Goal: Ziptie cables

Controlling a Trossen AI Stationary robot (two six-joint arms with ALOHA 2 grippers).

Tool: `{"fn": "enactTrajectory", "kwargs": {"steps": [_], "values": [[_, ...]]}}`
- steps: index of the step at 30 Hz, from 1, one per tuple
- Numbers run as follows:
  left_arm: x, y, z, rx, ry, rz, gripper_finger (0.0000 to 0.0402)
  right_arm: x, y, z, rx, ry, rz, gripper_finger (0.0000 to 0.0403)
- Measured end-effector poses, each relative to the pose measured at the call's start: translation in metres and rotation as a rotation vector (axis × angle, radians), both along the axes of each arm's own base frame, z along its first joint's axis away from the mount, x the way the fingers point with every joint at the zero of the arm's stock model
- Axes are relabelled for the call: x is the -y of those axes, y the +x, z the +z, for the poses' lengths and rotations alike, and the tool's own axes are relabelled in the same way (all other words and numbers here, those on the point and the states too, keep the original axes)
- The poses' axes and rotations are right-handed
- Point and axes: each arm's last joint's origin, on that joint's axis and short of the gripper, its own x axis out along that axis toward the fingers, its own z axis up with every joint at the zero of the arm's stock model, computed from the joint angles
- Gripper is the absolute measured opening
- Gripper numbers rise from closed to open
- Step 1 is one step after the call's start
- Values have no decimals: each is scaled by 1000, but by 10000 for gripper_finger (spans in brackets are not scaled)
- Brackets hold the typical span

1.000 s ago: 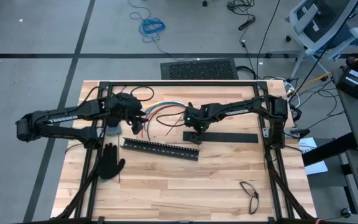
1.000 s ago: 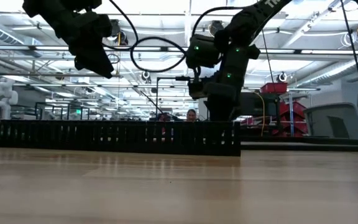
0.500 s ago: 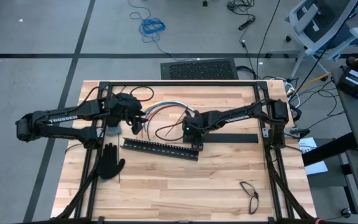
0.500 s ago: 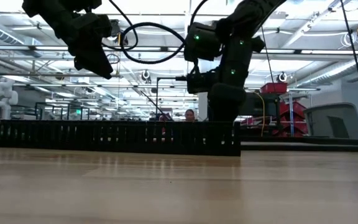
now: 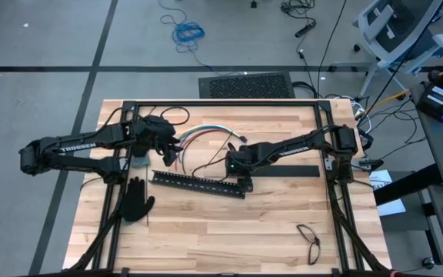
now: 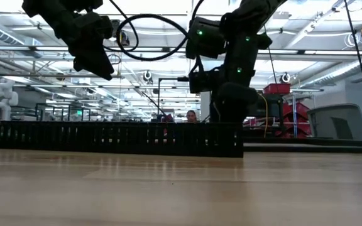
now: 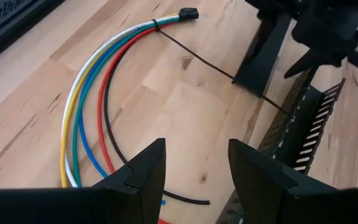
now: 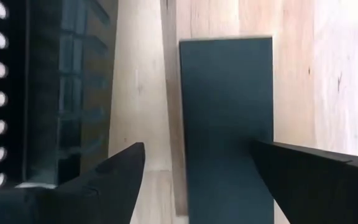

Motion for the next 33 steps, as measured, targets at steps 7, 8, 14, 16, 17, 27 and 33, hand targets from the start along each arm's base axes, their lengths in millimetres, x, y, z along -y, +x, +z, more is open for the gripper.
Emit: {"fn": "enactTrajectory", "kwargs": {"steps": [7, 8, 14, 16, 17, 27, 33], "values": [[4, 1, 0, 2, -2, -23, 169, 1, 3, -7, -6, -38, -2, 302], [5, 2, 0, 4, -2, -25, 169, 1, 4, -8, -1, -55, -3, 302], [6, 2, 0, 12, -37, 2, 169, 3, 7, -8, 1, -105, 21, 302], [6, 2, 0, 13, -37, 3, 169, 3, 8, -7, -3, -106, 24, 302], [6, 2, 0, 12, -37, 3, 169, 3, 8, -6, -3, -107, 24, 302], [6, 2, 1, 16, -34, 5, 169, 24, 16, 8, 34, -84, -44, 302], [6, 2, 1, 15, -34, 6, 169, 39, 15, 4, 34, 5, -53, 302]]}}
